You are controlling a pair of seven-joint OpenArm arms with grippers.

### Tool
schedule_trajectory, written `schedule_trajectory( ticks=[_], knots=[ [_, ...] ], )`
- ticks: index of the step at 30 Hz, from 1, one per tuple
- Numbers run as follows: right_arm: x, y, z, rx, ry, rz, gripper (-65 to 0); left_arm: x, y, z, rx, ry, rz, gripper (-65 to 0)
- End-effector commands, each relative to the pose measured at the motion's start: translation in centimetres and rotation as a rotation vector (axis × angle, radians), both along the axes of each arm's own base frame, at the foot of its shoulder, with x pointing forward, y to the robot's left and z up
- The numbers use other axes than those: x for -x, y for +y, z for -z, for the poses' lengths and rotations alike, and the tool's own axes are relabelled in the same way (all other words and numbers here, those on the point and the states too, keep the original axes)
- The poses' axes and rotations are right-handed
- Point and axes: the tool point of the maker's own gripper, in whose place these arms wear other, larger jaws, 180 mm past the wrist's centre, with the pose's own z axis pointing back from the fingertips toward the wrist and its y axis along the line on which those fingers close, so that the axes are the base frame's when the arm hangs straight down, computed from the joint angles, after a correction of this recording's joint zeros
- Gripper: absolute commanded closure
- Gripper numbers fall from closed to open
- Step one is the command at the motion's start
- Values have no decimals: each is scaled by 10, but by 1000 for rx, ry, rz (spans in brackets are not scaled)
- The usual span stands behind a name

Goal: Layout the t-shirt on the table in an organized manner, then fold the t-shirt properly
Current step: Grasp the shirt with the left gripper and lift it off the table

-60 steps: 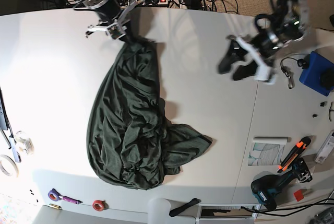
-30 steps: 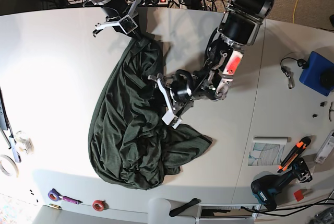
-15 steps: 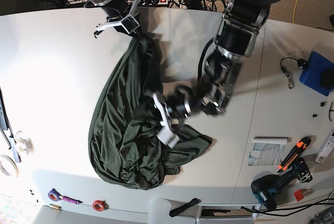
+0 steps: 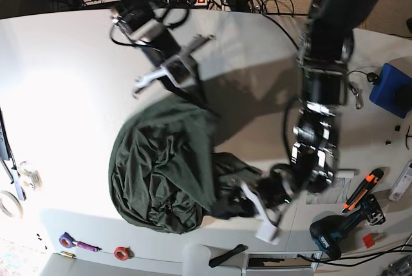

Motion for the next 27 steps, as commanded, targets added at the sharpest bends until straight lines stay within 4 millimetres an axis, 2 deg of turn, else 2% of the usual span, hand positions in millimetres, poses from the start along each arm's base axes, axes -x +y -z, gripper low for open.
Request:
schedule_trajectory(
  ticks=[1,4,8,9,12,16,18,21,27],
  knots=[
    [-1,16,-21,-58,-50,-30,0,-11,9,-38,29,-91,-14,0],
    [1,54,-44,-118,-90,-103,0,-24,40,-55,-28,-139,-57,0],
    [2,93,-80,-198,-165,-171,0,-37,87,-81,-106,-201,-125,0],
    [5,98,-88,-216,-194,-197,0,-39,99,-89,-119,-217,-141,0],
    [11,107,-93,-219,-213,-235,0,-45,131,-112,-164,-259,-192,0],
    [15,110,-102,-248,-248,-259,0,-47,170,-148,-202,-321,-253,0],
    [15,110,-102,-245,-246,-257,0,-47,184,-159,-228,-339,-277,0],
    [11,108,-93,-187,-237,-239,0,-44,192,-156,-254,-314,-275,0],
    [8,106,-77,-120,-182,-213,0,-39,192,-119,-270,-236,-255,0]
  ],
)
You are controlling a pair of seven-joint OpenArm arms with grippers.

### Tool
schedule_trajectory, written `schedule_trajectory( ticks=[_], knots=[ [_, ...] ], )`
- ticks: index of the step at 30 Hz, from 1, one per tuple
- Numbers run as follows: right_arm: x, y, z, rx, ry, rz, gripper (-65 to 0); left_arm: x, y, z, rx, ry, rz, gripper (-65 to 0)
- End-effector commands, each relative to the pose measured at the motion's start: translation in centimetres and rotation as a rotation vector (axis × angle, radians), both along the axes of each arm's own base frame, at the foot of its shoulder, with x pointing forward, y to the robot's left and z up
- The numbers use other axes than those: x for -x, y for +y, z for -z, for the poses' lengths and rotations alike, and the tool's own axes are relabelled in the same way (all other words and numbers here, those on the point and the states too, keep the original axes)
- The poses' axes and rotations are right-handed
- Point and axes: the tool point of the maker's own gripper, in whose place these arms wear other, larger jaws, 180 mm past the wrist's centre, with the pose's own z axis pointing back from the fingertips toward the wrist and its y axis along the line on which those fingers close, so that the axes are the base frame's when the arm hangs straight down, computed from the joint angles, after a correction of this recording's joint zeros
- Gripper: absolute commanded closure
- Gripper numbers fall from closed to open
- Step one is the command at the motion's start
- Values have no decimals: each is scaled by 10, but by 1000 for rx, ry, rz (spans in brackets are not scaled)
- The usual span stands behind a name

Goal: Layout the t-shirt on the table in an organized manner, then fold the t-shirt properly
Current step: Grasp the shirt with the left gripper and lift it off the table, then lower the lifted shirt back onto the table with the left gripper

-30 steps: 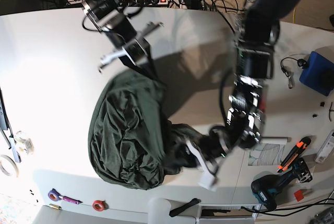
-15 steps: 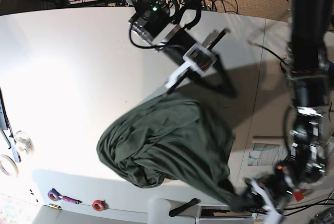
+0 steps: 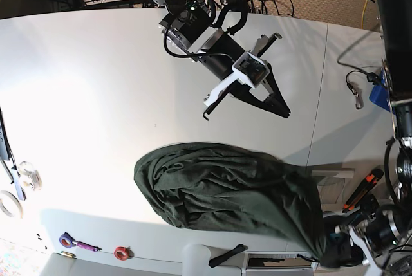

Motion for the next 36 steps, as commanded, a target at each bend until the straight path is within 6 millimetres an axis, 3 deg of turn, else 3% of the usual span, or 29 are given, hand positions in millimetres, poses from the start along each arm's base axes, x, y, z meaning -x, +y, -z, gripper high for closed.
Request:
schedule_trajectory(
  ticks=[1,7,10,17,22,24,26,28,30,36],
  knots=[
    [-1,0,-12,-32,-18,5,0,-1,2,-29,32,-74,6,0],
    [-12,-18,21,126,65,119,0,7,-1,-8,12,7,33,0],
    [-13,-32,33,185,71,179,0,24,-10,5,-22,83,140,0],
    [-30,-101,58,457,5,448,0,78,-39,59,-103,320,401,0],
    [-38,-155,67,621,-33,578,0,133,-82,132,-186,488,579,0],
    [-43,-183,69,656,-25,636,0,168,-111,155,-213,527,692,0],
    [-48,-214,69,658,-1,708,0,203,-149,165,-213,522,823,0],
    [-52,-246,68,620,39,783,0,233,-193,156,-171,461,951,0],
    [-53,-276,67,581,76,850,0,247,-240,135,-118,330,1017,0],
    [-39,-357,67,535,185,1006,0,230,-352,60,-11,-66,977,0]
  ],
)
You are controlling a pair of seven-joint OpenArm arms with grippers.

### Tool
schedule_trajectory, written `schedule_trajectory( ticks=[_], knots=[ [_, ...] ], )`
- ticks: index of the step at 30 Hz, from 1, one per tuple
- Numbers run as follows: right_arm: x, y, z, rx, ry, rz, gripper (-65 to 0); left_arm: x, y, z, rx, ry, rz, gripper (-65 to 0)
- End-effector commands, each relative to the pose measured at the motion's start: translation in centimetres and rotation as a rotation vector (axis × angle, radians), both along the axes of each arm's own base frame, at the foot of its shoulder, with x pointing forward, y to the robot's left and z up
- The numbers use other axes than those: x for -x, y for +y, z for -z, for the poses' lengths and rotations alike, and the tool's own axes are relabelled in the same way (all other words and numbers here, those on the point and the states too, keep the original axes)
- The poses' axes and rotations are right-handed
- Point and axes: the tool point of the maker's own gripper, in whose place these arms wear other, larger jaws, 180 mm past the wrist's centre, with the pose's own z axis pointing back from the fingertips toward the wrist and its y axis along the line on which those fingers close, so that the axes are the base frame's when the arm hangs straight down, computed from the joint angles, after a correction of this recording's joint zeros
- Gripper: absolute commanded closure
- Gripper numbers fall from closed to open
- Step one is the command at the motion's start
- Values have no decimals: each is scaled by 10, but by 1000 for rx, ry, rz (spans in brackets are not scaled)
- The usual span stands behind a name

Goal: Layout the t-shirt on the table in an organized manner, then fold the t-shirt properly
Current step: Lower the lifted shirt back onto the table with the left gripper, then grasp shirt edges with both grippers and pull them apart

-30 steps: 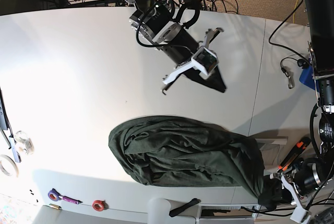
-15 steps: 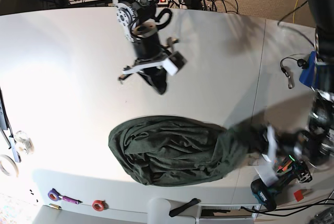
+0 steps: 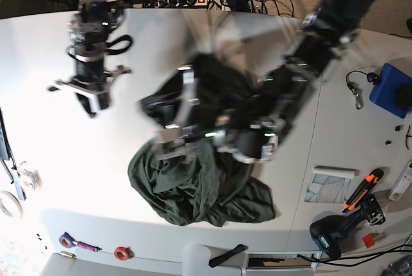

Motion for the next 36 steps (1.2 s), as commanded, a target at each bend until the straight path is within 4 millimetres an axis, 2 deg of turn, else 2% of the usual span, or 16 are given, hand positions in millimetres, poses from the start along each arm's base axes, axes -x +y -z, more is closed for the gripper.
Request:
schedule_trajectory(
  ticks=[1,4,6,8,12,15,16,18,19,20,21,29,33,36],
  knots=[
    [-1,-9,-14,5,-43,9,0,-6,-18,-36,97,-36,-2,0],
    [11,-41,-18,-16,-44,82,0,-15,-56,-62,147,-53,-29,0],
    [17,-58,-22,-43,-57,119,0,-24,-69,-68,165,-43,-35,0],
    [24,-72,-24,-75,-60,151,0,-34,-75,-62,151,-42,-54,0],
    [34,-85,-28,-145,-66,161,0,-51,-79,-33,67,-56,-91,0],
    [35,-75,-26,-263,-59,103,0,-55,-78,-22,55,-25,-103,0],
    [34,-69,-25,-310,-58,81,0,-55,-78,-20,51,-25,-95,-25],
    [32,-58,-22,-401,-54,56,-102,-53,-78,-20,57,-18,-89,-279],
    [32,-52,-22,-444,-53,42,-153,-55,-79,-22,66,2,-102,-370],
    [31,-46,-21,-481,-56,28,-191,-60,-79,-23,72,32,-140,-421],
    [31,-42,-22,-509,-61,13,-204,-64,-78,-23,72,50,-170,-441],
    [28,-26,-19,-579,-60,-16,-210,-54,-76,-17,22,78,-121,-442],
    [24,-13,-8,-525,-6,-44,-303,-57,-72,-17,12,87,-130,-442],
    [18,-7,1,-444,38,-48,-308,-58,-72,-16,8,87,-130,-441]
  ],
)
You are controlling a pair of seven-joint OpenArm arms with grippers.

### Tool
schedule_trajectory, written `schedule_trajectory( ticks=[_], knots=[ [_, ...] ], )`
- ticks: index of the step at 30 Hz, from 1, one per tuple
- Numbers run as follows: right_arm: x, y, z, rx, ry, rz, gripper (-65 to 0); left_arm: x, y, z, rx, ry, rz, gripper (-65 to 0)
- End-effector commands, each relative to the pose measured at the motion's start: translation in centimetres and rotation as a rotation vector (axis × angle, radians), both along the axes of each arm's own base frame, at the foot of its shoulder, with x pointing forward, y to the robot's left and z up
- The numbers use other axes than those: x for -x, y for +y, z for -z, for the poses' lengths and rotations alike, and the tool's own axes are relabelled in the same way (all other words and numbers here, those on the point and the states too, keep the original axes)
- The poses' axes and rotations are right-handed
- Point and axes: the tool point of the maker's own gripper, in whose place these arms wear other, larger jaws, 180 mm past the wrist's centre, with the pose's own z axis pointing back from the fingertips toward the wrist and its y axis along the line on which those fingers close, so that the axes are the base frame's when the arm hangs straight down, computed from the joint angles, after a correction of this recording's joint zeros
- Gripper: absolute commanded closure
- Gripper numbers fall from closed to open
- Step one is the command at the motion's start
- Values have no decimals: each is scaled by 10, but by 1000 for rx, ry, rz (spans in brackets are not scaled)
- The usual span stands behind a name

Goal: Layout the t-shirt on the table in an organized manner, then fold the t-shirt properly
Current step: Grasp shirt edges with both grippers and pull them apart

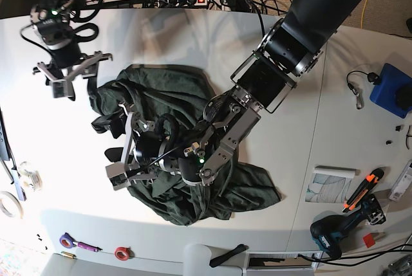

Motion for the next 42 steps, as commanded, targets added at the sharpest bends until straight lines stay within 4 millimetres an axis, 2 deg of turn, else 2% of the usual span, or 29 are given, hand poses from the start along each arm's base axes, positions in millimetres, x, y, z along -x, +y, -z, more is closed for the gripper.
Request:
schedule_trajectory(
  ticks=[1,4,6,10,13,14,16,17,20,23,25,28,33,38,42],
  knots=[
    [-11,1,-14,22,-58,-11,-308,0,-11,-30,62,-39,18,-441],
    [-26,5,-8,56,-54,-17,-308,0,-10,-27,45,-38,21,-441],
    [-35,-2,5,65,-26,1,-308,0,-8,-22,18,-40,23,-441],
    [-47,-17,44,22,70,31,-308,1,-6,-17,-12,-41,25,-441],
    [-46,-23,79,-20,171,52,-302,-1,-5,-16,-12,-40,18,-441],
    [-43,-25,89,-30,203,60,-257,-3,-4,-15,-20,-48,10,-440],
    [-37,-28,102,-37,245,64,-70,-15,0,-10,-49,-79,-46,-440],
    [-35,-30,104,-34,257,66,0,-22,2,-9,-64,-103,-78,-440],
    [-33,-44,100,21,278,73,0,-46,9,-6,-106,-193,-185,-440],
    [-32,-72,84,134,287,113,0,-72,22,-1,-179,-271,-295,-435],
    [-32,-90,69,195,283,150,0,-88,30,3,-207,-282,-362,-397],
    [-29,-105,57,245,307,166,0,-111,38,8,-217,-276,-431,-339],
    [-14,-110,66,243,397,189,0,-146,56,23,-240,-255,-538,-327],
    [-7,-103,74,209,408,171,0,-186,87,36,-238,-279,-718,-328],
    [-6,-103,75,208,411,168,0,-196,101,50,-264,-270,-752,-328]
  ],
)
